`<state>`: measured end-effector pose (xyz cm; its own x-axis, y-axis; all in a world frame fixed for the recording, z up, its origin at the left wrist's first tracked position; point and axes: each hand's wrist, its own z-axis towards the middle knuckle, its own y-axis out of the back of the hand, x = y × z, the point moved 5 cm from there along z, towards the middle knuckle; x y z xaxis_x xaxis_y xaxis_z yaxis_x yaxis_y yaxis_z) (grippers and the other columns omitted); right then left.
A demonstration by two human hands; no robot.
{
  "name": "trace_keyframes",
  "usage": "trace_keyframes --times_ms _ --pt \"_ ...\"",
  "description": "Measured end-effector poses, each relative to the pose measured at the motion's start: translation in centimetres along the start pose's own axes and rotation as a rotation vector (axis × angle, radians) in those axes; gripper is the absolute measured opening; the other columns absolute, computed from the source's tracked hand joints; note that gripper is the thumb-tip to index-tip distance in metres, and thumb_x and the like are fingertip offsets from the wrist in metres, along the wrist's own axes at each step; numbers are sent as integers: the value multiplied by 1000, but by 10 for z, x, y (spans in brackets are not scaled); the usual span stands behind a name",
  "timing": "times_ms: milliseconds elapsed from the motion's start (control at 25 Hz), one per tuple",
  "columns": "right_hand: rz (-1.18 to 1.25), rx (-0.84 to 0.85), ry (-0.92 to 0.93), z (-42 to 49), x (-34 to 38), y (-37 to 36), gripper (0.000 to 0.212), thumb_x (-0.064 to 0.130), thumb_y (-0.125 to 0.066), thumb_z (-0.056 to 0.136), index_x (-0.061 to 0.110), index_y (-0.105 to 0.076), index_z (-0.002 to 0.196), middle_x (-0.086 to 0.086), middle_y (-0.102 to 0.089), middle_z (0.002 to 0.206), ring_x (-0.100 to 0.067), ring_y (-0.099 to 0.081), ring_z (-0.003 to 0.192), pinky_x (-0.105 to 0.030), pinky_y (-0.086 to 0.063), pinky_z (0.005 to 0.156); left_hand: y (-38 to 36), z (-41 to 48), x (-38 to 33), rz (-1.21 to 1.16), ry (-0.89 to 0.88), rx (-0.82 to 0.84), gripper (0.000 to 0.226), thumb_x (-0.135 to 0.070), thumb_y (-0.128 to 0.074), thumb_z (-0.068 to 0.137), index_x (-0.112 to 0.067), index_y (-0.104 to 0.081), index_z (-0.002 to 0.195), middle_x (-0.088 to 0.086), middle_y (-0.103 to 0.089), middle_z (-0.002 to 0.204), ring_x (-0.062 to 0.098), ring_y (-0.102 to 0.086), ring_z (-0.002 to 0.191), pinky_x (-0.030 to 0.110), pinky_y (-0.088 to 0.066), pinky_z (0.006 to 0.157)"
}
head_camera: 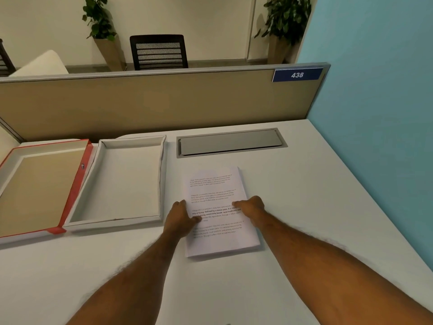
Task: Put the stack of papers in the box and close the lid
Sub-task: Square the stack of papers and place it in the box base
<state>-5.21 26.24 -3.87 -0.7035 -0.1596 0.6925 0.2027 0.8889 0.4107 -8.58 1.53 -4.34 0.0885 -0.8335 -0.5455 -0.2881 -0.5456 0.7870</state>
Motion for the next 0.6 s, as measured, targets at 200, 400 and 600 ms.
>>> trace_keyframes --times_ms 200,400,600 --pt "-240 -63 -27 6 2 -5 68 48 -76 72 4 -59 120 -17 -63 124 -34 -60 112 -46 -52 96 0 4 0 -42 31 1 87 -39 -80 73 -6 -37 141 12 -47 137 28 -51 123 39 -45 99" --pt "-330 -160 -94 8 3 -8 79 53 -75 69 7 -49 127 -17 -51 132 -33 -50 121 -46 -47 101 0 3 -2 -55 47 17 88 -38 -80 74 -7 -34 142 11 -45 140 28 -51 125 39 -45 100" --pt "-200 -204 -37 5 7 -12 76 41 -80 69 7 -41 125 -16 -56 128 -34 -56 116 -49 -51 96 0 0 -3 -46 46 13 85 -38 -78 76 -8 -33 142 9 -44 141 26 -51 124 37 -46 98"
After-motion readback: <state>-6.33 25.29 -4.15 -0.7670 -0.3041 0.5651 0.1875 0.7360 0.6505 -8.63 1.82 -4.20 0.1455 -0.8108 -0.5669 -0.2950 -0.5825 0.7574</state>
